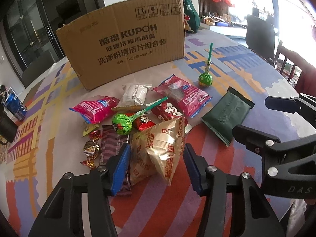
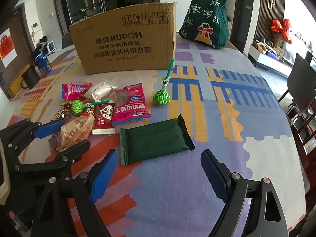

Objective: Organize snacks
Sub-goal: 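Close the left tool on the tan biscuit packet while the right tool grasps the red candy packet, then carry the biscuit packet and red candy packet into the box with both tools, then open both tools over the box and withdraw toward the snacks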

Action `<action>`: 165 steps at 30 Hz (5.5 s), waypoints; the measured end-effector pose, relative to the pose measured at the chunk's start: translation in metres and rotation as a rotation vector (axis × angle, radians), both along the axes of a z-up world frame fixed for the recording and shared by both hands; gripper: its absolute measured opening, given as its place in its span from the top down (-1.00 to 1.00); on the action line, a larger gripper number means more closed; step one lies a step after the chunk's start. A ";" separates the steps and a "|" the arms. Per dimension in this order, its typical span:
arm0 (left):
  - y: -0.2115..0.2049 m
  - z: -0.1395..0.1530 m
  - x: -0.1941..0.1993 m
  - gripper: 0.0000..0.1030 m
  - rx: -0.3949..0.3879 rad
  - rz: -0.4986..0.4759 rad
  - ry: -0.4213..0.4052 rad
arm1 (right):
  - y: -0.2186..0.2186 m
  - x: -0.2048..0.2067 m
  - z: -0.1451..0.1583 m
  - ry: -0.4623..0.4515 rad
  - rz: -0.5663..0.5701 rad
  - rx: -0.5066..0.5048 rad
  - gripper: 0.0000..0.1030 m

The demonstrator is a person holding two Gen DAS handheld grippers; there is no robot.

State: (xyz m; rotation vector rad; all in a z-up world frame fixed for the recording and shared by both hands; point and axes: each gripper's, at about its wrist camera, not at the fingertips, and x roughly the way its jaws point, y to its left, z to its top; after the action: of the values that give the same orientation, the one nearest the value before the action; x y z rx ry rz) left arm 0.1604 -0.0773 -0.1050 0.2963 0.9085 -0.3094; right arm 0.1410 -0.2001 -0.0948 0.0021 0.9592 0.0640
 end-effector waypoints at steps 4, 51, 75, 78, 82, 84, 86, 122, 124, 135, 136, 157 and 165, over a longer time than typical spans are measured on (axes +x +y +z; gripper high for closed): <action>0.002 -0.001 0.004 0.14 -0.017 0.011 0.002 | 0.002 0.004 -0.001 0.004 0.006 -0.001 -0.64; 0.067 0.029 -0.013 0.41 -0.313 0.140 0.030 | 0.081 0.073 -0.022 0.076 0.213 0.104 0.55; 0.054 0.096 -0.028 0.42 -0.312 0.153 -0.182 | 0.045 0.021 0.058 -0.149 0.185 0.167 0.55; 0.053 0.107 -0.023 0.42 -0.315 0.153 -0.214 | 0.044 0.022 0.068 -0.180 0.182 0.174 0.55; 0.053 0.119 -0.010 0.42 -0.309 0.149 -0.258 | 0.041 0.028 0.080 -0.217 0.179 0.182 0.55; 0.053 0.127 0.000 0.42 -0.316 0.143 -0.275 | 0.041 0.033 0.088 -0.240 0.177 0.177 0.55; 0.054 0.133 0.009 0.42 -0.319 0.141 -0.292 | 0.041 0.039 0.095 -0.262 0.178 0.173 0.55; 0.059 0.168 0.210 0.22 -0.294 0.157 -0.191 | 0.043 0.205 0.158 -0.341 0.132 0.024 0.55; 0.060 0.169 0.206 -0.19 -0.295 0.157 -0.214 | 0.043 0.210 0.154 -0.329 0.125 0.015 0.50; 0.076 0.176 0.156 -0.36 -0.237 0.195 -0.253 | 0.045 0.171 0.159 -0.375 0.106 -0.042 0.03; 0.077 0.177 0.150 -0.36 -0.235 0.192 -0.256 | 0.046 0.166 0.160 -0.377 0.110 -0.040 0.03; 0.098 0.167 0.023 -0.49 -0.203 0.159 -0.286 | 0.073 0.053 0.149 -0.362 0.273 0.015 0.03; 0.099 0.130 -0.001 -0.48 -0.192 0.142 -0.183 | 0.080 0.030 0.119 -0.279 0.309 -0.003 0.03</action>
State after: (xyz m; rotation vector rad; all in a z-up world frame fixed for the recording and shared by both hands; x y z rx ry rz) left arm 0.1599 0.0217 0.0248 0.0803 0.7089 -0.2320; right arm 0.1713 -0.1199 0.0241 -0.1545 0.6737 0.3394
